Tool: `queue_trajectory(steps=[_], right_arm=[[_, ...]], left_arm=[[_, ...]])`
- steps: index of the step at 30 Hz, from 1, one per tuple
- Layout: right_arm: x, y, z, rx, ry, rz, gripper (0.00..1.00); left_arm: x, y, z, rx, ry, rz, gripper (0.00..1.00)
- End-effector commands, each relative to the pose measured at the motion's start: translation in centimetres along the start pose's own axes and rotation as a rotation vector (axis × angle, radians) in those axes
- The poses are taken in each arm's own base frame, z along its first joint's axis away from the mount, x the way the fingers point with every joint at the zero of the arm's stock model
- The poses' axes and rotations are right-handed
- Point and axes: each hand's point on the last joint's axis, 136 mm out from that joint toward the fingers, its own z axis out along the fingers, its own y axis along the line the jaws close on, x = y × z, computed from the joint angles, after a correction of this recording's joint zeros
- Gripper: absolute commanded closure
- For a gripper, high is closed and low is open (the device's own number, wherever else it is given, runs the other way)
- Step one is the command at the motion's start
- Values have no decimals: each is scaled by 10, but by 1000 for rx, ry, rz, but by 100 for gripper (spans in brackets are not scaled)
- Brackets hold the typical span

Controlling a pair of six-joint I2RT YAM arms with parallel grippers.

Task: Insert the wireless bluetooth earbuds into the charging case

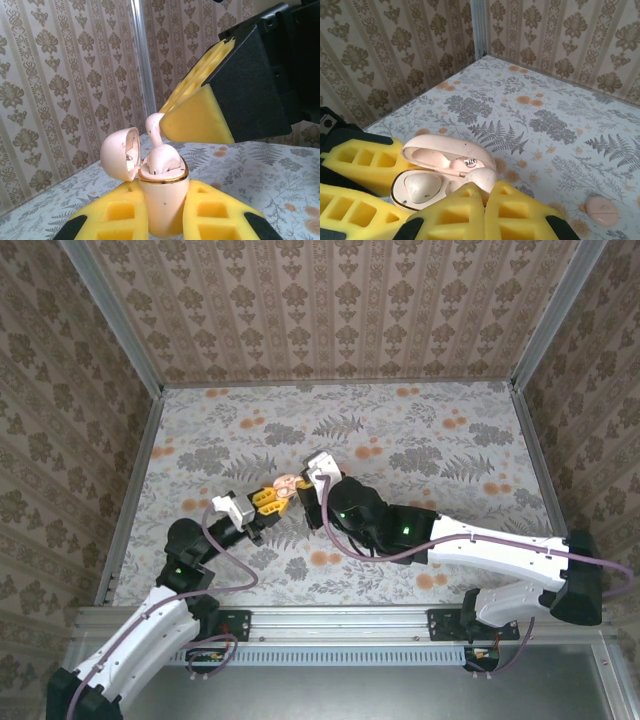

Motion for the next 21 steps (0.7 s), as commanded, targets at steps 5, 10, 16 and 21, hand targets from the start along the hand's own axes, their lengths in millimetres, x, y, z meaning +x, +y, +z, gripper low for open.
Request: queue_trajectory(steps=[5,10,16,21], right_arm=[[-2,-6,4,124,-22,-75,96],[-1,-7,3,173,-49,-99,96],[-2,-13,2,209,-66,-85,96],[-1,-12,3,207,-64,-77,96]], left_arm=[[-21,-1,-1,-18,-67,93,100],[-23,0,-3,-32,-72,105,100],[-25,0,-4,-37,-82,108,100],[-25,0,-4,-36,-81,108,100]])
